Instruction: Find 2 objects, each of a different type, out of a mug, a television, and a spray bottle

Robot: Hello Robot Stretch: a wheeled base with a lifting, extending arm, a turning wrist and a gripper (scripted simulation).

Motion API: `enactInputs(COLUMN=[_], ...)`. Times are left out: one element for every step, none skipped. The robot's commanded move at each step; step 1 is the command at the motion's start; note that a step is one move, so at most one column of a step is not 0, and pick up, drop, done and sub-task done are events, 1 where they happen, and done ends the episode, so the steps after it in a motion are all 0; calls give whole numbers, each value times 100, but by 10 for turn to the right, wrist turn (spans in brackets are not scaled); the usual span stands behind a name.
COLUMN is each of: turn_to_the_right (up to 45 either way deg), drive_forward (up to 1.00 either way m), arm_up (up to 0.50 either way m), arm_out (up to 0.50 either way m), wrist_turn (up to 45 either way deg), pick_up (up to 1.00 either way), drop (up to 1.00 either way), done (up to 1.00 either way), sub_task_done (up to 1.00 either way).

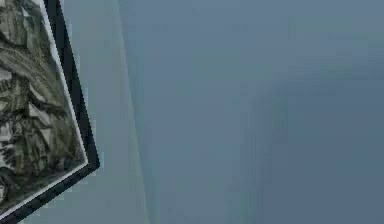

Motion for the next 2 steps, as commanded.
enactInputs(turn_to_the_right=[450,450], drive_forward=[0,0], arm_up=[0,0], arm_out=[0,0], wrist_turn=[0,0], pick_up=[0,0], drop=[0,0], done=[0,0], sub_task_done=[0,0])
